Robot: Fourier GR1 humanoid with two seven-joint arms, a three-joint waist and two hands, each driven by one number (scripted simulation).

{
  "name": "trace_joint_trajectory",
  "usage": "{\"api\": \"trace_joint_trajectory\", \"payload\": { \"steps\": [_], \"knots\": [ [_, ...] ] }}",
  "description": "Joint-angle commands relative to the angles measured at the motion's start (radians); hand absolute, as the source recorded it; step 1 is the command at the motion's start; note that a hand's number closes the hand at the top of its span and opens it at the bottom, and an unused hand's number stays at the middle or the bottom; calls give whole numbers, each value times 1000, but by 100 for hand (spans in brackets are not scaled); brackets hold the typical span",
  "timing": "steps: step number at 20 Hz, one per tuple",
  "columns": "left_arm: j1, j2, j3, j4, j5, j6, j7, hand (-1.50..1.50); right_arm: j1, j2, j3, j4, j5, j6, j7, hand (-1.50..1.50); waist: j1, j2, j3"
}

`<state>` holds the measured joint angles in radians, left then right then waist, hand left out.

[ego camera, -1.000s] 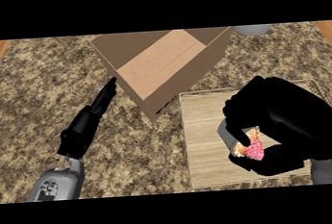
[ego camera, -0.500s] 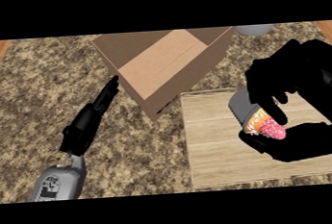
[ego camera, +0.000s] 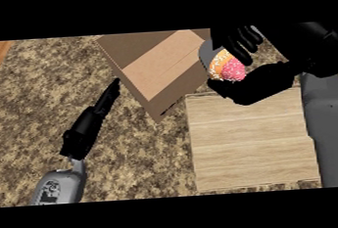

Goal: Pick the cupcake from the tray and place it in the cardboard box

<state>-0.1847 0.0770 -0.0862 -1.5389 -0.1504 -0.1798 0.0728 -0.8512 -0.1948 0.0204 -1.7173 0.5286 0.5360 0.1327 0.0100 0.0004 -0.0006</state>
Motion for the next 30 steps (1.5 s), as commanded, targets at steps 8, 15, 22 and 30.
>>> {"api": "trace_joint_trajectory", "payload": {
  "steps": [8,15,22,30],
  "knots": [
    [22,9,2,-12,16,-41,-9,0,-199,82,20,435,155,-233,-108,150,10,4,0],
    [31,-43,-38,-48,-23,7,29,0,-305,95,49,702,273,-364,-197,150,17,4,0],
    [-12,-27,-14,-16,-22,-3,21,0,-345,147,52,1000,353,-531,-302,150,24,9,0],
    [-41,-29,-14,-22,-15,-15,38,0,-391,144,-77,1243,242,-446,-332,-150,26,12,0]
  ]
}}
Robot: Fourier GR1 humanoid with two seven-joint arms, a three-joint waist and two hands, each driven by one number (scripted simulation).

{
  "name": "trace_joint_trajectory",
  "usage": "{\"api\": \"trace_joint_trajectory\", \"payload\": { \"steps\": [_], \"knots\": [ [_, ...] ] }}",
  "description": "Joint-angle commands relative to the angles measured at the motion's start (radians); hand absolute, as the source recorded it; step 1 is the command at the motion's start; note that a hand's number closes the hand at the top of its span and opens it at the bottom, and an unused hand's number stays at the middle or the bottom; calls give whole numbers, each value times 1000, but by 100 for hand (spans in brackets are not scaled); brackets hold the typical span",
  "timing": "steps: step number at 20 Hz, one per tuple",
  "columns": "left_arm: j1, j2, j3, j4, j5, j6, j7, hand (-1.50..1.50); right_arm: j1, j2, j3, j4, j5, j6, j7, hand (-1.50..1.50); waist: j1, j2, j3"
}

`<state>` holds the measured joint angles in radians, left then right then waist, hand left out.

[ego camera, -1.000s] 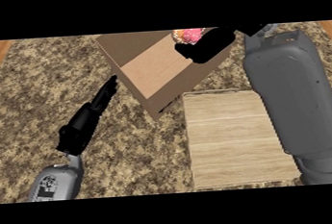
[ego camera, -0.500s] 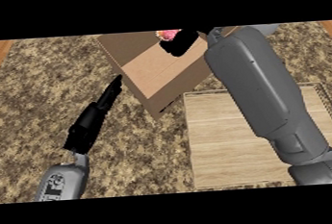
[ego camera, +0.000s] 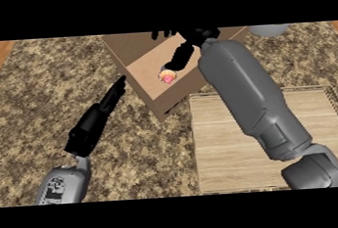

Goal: Pick the cupcake from the tray and place it in the cardboard box

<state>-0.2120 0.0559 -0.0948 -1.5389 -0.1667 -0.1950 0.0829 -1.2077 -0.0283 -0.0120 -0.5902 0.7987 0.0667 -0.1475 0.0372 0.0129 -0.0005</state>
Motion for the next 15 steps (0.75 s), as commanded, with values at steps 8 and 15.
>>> {"api": "trace_joint_trajectory", "payload": {
  "steps": [8,15],
  "knots": [
    [-19,4,11,-5,12,-13,8,0,-26,-10,-256,155,-232,-60,-200,-150,5,4,2],
    [-75,3,38,50,12,-2,8,0,-53,-112,-449,209,-434,74,-253,-150,-1,9,1]
  ]
}}
